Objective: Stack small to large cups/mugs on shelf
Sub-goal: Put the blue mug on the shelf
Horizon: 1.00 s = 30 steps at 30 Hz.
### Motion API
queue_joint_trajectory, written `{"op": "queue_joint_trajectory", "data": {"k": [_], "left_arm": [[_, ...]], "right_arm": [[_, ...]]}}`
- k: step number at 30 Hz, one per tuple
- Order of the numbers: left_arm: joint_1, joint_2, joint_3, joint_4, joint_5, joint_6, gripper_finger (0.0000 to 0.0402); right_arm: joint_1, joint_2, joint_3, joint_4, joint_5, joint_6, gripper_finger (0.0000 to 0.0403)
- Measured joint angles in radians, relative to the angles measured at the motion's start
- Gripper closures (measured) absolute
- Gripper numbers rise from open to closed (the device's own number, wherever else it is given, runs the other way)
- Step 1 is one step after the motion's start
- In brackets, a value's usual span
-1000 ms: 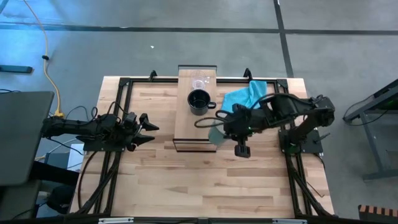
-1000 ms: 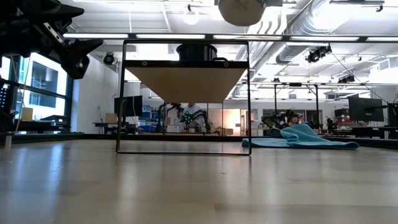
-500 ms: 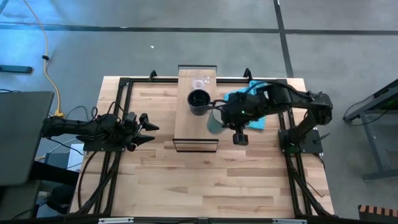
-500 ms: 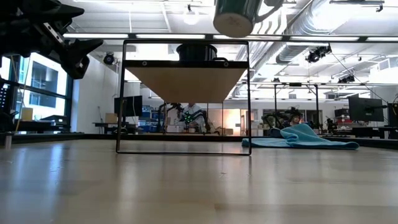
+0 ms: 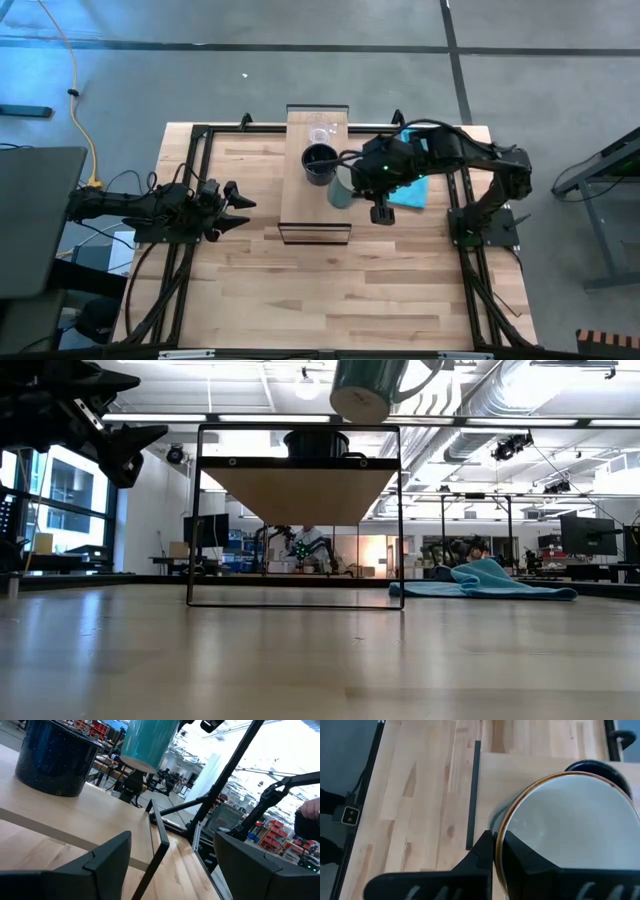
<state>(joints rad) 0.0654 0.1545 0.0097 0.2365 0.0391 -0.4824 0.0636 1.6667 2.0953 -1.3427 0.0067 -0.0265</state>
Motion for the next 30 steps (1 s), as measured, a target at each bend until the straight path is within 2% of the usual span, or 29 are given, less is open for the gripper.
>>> {"op": "queue_joint_trajectory", "data": {"k": [12, 15, 20, 24, 30], "left_arm": [[0.0, 0.0, 0.0, -0.001, -0.007, 0.003, 0.0131], [0.0, 0.0, 0.0, -0.001, -0.007, 0.003, 0.0131], [0.0, 0.0, 0.0, -0.001, -0.007, 0.003, 0.0131], [0.0, 0.0, 0.0, -0.001, -0.007, 0.003, 0.0131], [0.0, 0.0, 0.0, -0.001, -0.007, 0.002, 0.0131]], "right_arm": [[-0.007, 0.072, 0.018, 0.022, -0.071, -0.039, 0.0403], [-0.011, 0.109, 0.083, -0.012, -0.068, -0.055, 0.0403], [-0.011, 0.211, 0.265, -0.118, -0.066, -0.083, 0.0403], [-0.018, 0.205, 0.201, -0.121, -0.109, -0.059, 0.0403], [-0.018, 0.2, 0.202, -0.113, -0.118, -0.032, 0.0403]]}}
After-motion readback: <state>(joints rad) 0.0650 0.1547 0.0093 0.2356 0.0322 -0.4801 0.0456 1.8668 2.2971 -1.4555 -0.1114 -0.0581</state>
